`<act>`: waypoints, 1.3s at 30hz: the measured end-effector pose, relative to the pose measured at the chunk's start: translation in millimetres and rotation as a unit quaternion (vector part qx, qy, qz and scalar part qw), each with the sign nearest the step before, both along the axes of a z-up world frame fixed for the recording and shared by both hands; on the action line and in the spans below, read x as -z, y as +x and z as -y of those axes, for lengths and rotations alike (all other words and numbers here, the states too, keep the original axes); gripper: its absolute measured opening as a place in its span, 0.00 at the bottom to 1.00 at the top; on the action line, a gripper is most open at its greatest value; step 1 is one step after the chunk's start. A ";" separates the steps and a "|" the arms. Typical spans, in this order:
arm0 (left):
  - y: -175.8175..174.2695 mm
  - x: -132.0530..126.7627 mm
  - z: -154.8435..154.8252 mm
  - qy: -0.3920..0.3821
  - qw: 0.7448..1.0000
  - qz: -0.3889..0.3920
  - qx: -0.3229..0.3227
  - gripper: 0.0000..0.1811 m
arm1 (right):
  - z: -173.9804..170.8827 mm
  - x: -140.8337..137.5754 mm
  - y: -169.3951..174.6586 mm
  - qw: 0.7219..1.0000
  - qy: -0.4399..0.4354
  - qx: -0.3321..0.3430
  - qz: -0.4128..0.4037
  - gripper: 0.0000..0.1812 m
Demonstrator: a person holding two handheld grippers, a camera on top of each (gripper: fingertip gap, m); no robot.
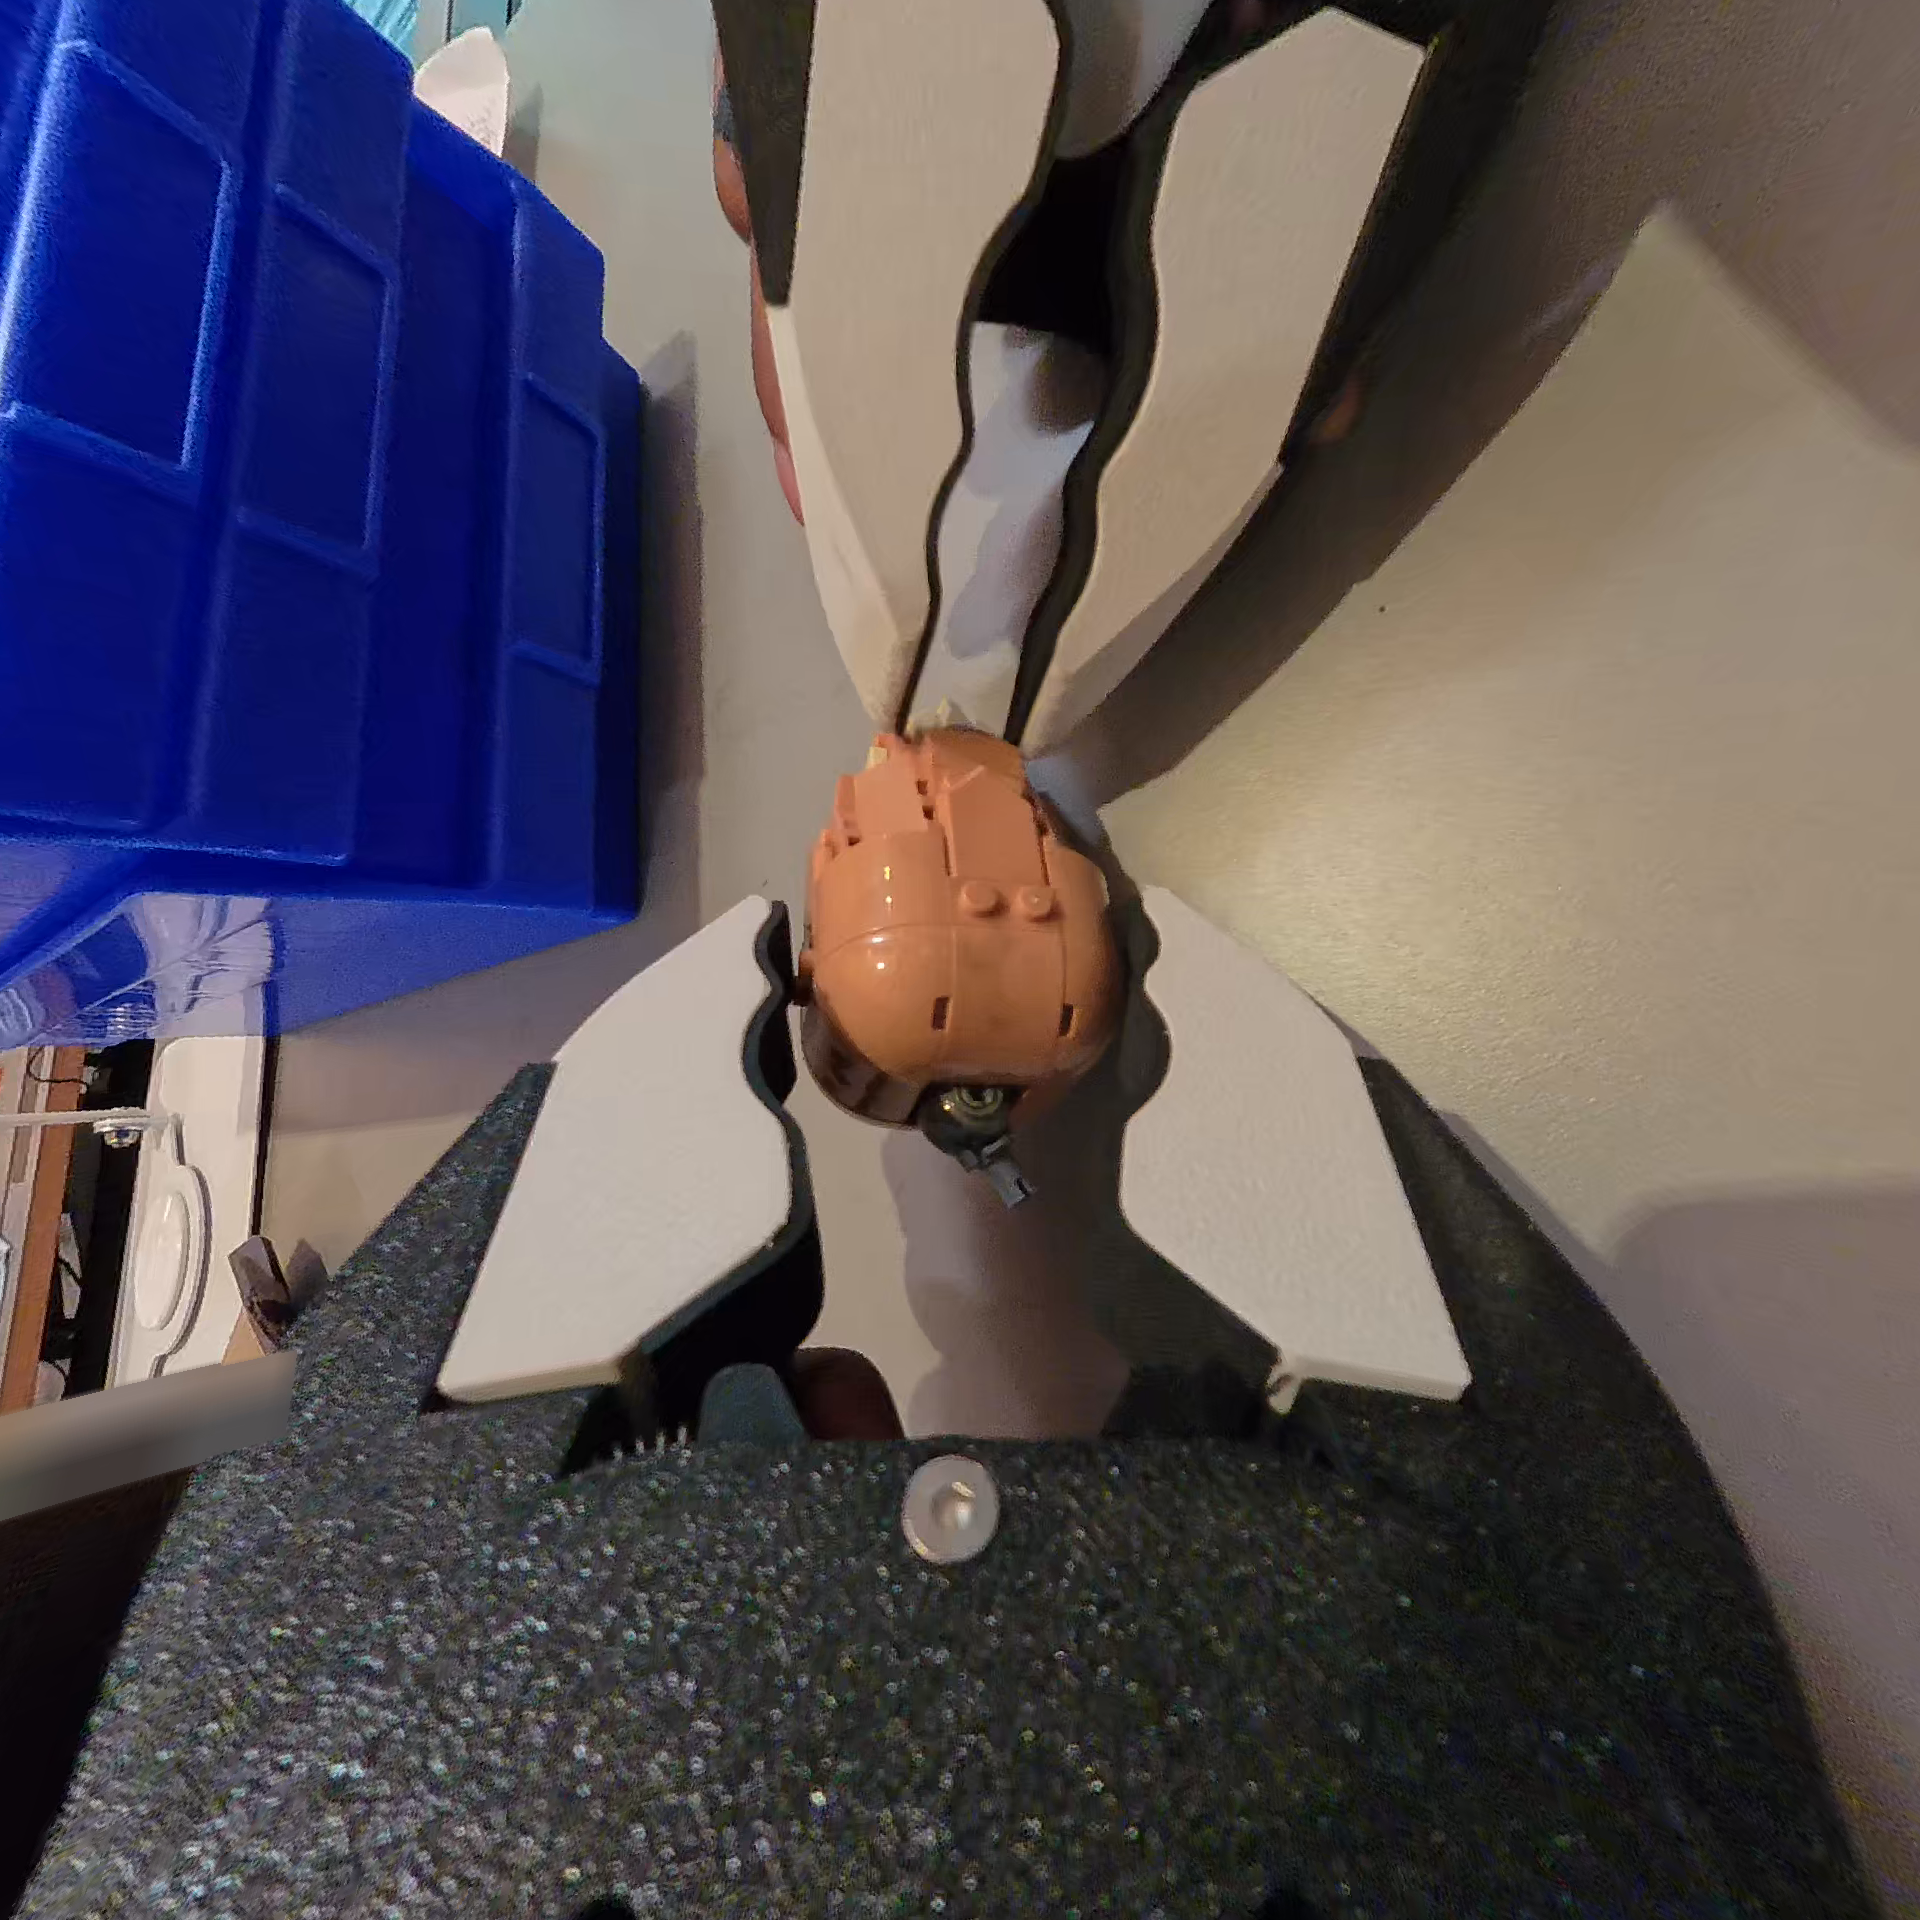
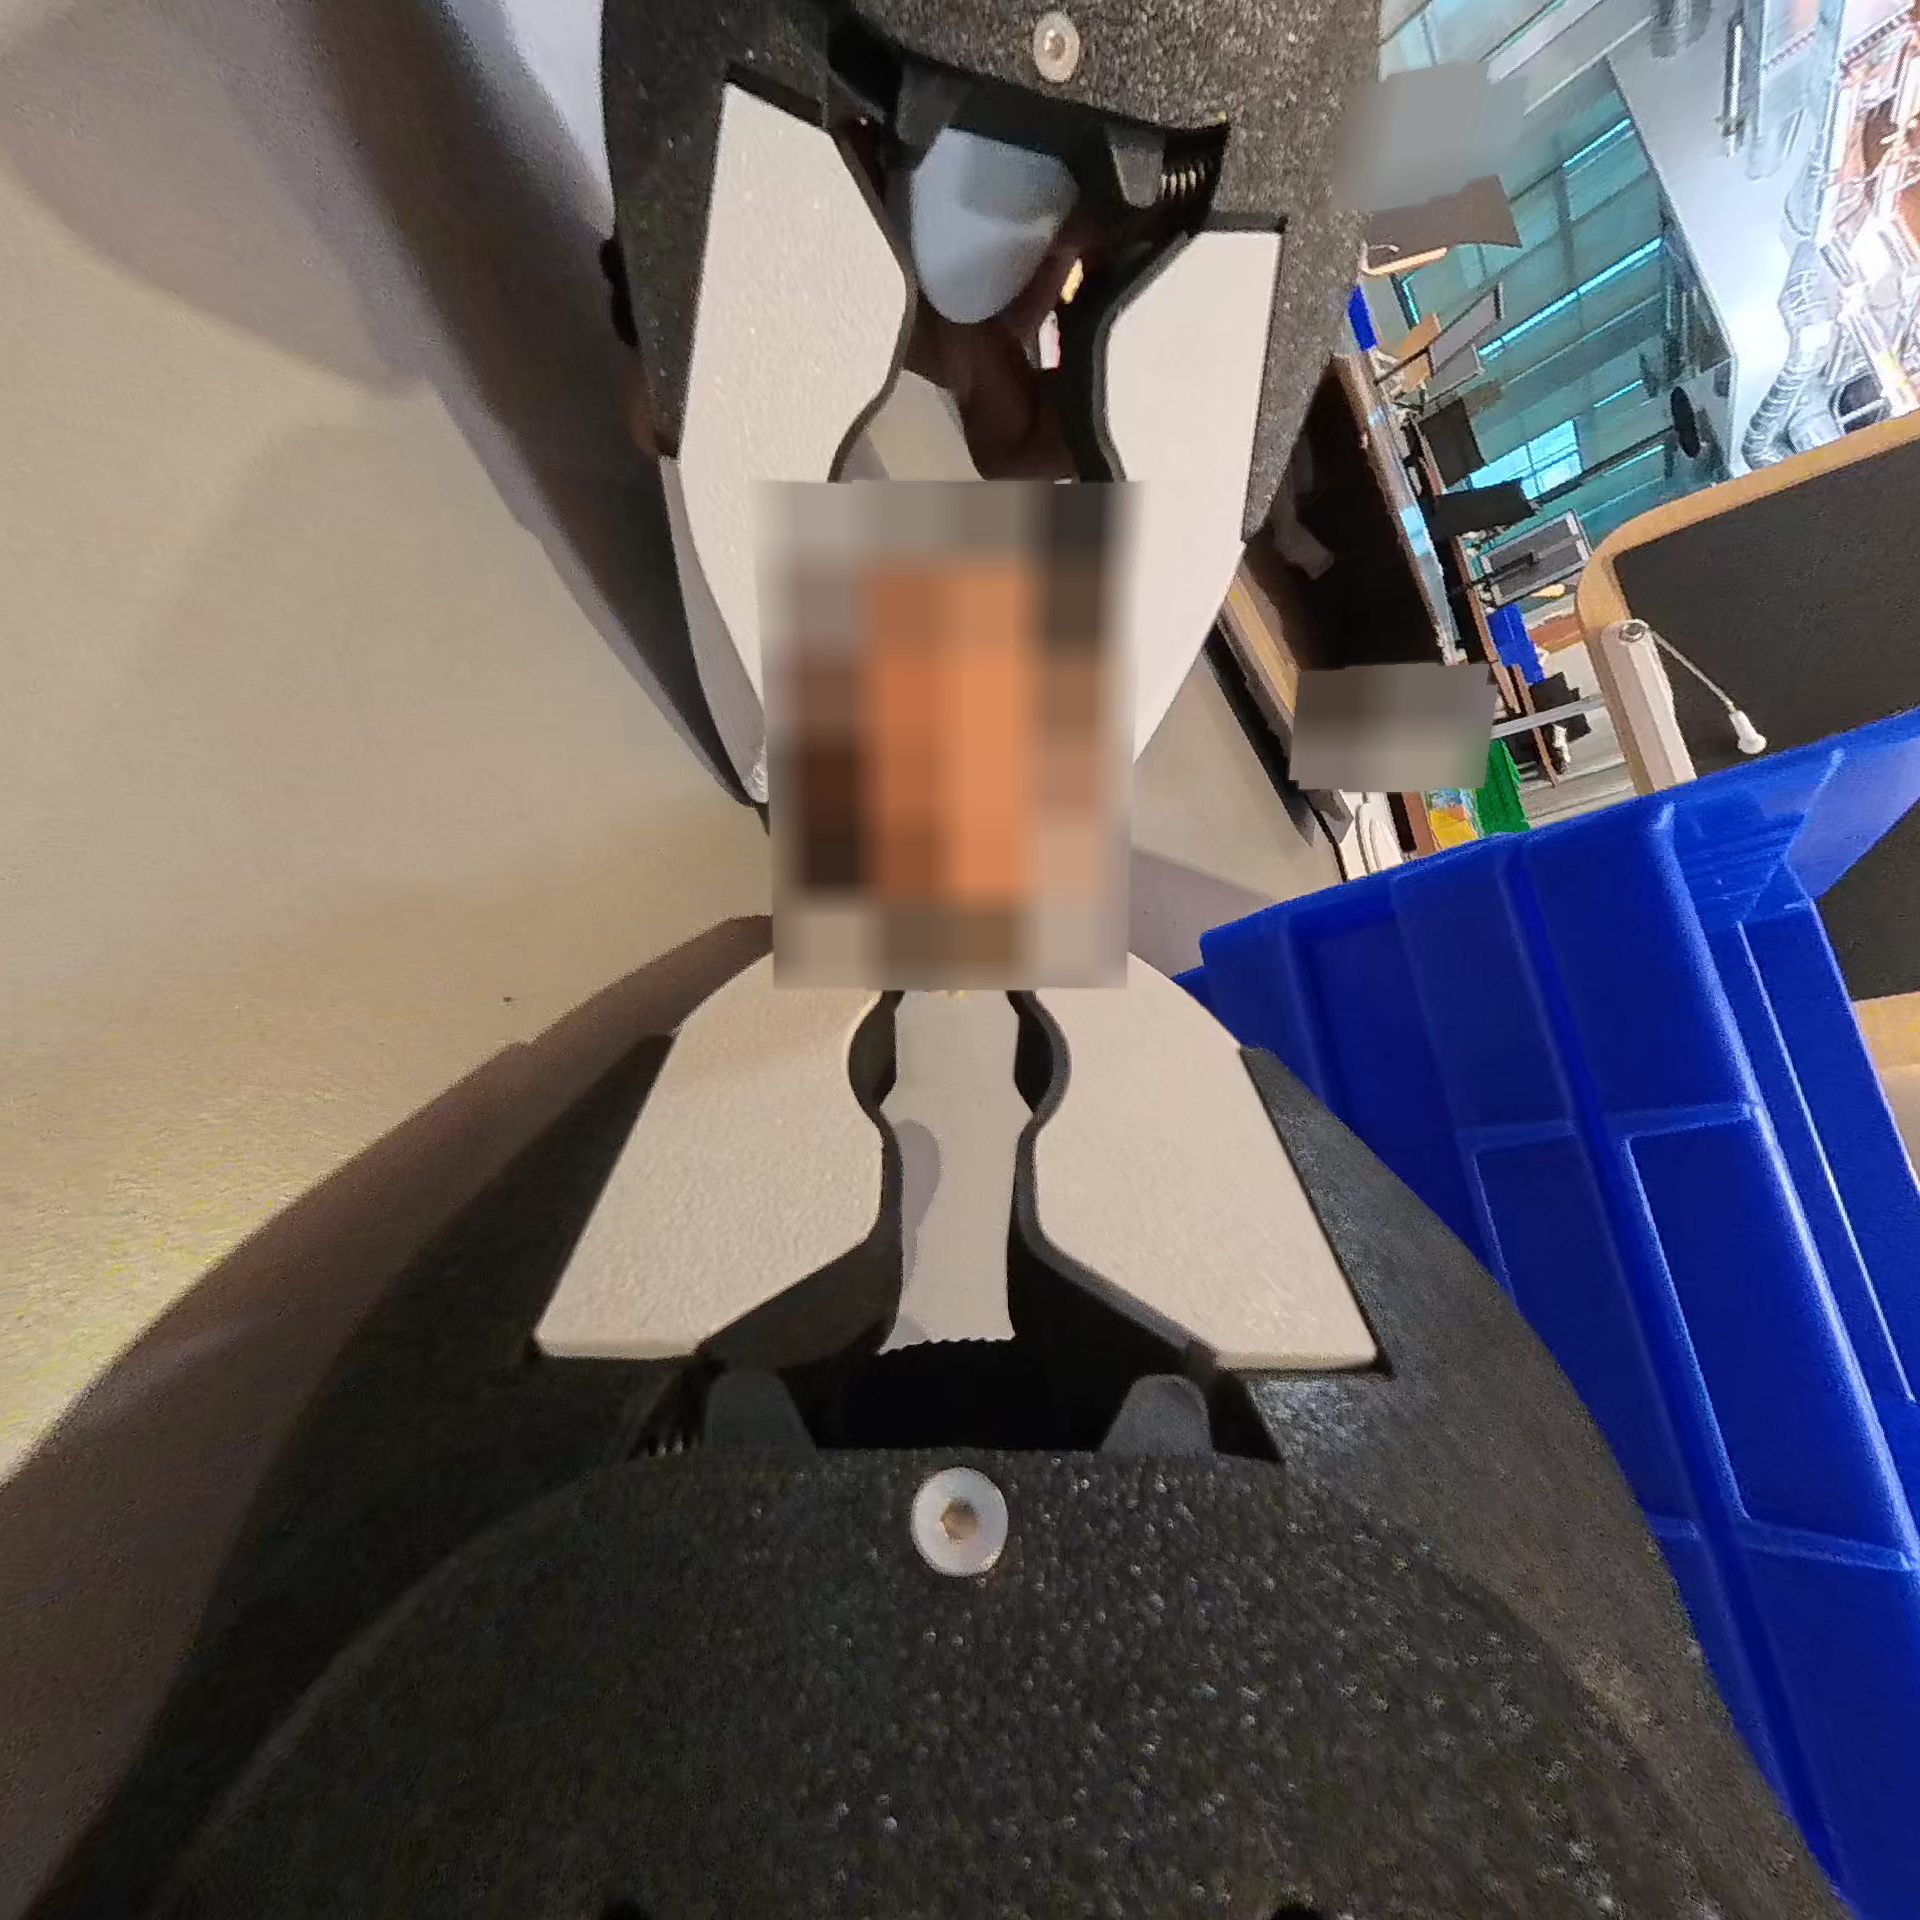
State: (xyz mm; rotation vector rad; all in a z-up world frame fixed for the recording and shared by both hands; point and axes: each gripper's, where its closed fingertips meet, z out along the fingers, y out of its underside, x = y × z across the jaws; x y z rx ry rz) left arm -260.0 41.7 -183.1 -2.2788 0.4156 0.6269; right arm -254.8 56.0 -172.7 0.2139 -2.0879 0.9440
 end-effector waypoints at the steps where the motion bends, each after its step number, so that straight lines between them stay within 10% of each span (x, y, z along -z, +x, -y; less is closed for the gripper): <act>1: -0.1 0.1 0.2 0.001 1.000 0.003 0.000 0.34 | -1.2 -0.8 -1.1 1.000 -0.002 0.003 0.000 0.10; 32: -12.3 3.6 9.3 0.069 0.948 0.291 -0.112 0.34 | -19.5 3.7 -18.6 0.999 0.037 0.034 -0.015 0.11; 39: -21.8 -2.8 11.6 0.076 0.961 0.235 -0.123 0.35 | -22.3 4.4 -21.8 0.996 0.061 0.044 -0.039 0.10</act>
